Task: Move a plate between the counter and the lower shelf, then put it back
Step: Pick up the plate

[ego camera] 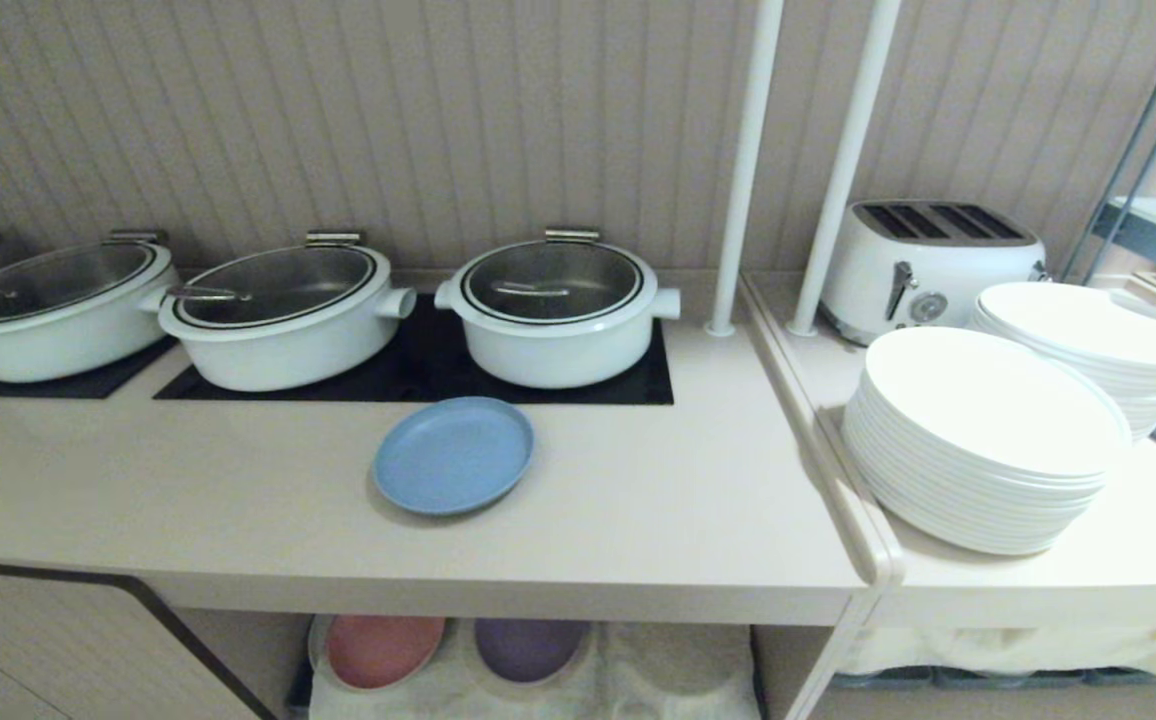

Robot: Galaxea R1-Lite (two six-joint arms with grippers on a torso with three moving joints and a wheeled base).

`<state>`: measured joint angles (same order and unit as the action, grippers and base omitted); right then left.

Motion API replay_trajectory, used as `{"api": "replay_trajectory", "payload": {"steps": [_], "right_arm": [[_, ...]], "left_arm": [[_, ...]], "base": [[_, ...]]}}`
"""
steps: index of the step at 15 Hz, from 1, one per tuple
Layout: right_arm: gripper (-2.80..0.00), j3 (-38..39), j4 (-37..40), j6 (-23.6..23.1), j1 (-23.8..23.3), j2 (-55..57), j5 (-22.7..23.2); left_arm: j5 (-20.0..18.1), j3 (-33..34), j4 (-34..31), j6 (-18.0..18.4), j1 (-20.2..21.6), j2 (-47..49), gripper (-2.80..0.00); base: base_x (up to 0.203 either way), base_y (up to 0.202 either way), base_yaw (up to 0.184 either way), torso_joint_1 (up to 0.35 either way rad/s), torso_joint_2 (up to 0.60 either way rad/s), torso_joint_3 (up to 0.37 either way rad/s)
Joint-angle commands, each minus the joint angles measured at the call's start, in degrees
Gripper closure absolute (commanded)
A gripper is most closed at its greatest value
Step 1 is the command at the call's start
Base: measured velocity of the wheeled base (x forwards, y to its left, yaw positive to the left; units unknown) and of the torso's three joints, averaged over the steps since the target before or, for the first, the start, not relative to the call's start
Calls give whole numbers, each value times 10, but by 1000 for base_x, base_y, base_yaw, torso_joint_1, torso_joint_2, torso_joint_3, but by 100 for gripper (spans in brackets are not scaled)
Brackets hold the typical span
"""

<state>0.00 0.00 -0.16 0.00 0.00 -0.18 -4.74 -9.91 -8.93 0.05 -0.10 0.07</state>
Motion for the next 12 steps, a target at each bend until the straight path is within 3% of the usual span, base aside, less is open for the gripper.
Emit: {"api": "replay_trajectory", "payload": {"steps": [1, 5, 12], "right_arm": [[0, 0, 0, 0, 0, 0, 0], [0, 0, 0, 0, 0, 0, 0], [0, 0, 1, 0, 0, 0, 0]], "left_arm": [[-1, -32, -64, 0, 0, 4, 0], [-4, -64, -91, -1, -1, 68, 0], [2, -158, -91, -15, -2, 328, 0]], "base": [[0, 0, 0, 0, 0, 0], [0, 0, 0, 0, 0, 0], [0, 0, 0, 0, 0, 0]]}}
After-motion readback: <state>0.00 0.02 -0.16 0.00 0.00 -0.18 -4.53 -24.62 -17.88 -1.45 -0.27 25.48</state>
